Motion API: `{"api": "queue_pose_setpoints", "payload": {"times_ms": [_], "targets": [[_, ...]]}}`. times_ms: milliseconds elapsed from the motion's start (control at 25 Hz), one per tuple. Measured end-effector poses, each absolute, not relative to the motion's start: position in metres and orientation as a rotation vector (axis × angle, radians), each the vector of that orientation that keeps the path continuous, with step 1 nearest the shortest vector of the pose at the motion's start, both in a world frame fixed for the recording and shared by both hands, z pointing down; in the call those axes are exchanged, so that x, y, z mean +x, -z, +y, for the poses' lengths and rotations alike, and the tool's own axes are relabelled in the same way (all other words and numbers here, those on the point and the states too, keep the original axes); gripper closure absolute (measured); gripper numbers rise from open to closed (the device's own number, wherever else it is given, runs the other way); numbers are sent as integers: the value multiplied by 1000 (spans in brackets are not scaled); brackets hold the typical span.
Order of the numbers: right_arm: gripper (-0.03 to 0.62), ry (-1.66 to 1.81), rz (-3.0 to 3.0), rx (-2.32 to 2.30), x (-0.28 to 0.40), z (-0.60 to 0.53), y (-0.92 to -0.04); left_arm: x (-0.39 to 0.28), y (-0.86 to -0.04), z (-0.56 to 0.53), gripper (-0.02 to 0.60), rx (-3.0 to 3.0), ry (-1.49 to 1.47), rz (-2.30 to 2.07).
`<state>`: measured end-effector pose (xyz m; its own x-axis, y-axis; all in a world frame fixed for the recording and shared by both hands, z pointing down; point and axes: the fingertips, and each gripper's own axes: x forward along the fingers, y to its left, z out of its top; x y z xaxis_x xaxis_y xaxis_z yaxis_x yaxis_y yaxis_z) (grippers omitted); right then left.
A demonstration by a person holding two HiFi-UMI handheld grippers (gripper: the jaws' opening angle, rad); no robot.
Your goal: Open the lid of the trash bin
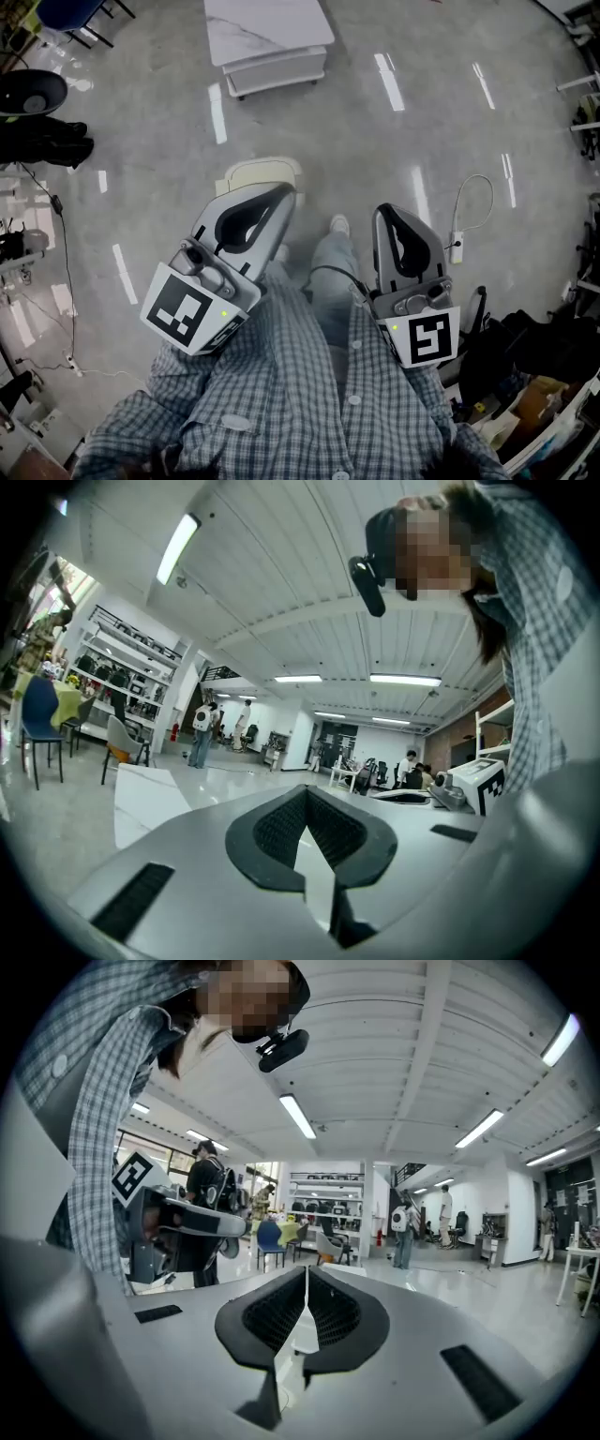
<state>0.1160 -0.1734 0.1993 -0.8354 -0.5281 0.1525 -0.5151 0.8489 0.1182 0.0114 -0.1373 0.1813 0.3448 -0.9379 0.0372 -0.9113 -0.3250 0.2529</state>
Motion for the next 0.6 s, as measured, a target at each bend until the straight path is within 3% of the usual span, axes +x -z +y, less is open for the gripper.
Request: {"api": "queue_pose_setpoints", "payload": {"times_ms": [600], "targets": [[571,109,-2832,278,92,-232,-240,-15,-212,-154,577,1949,169,-2027]]}}
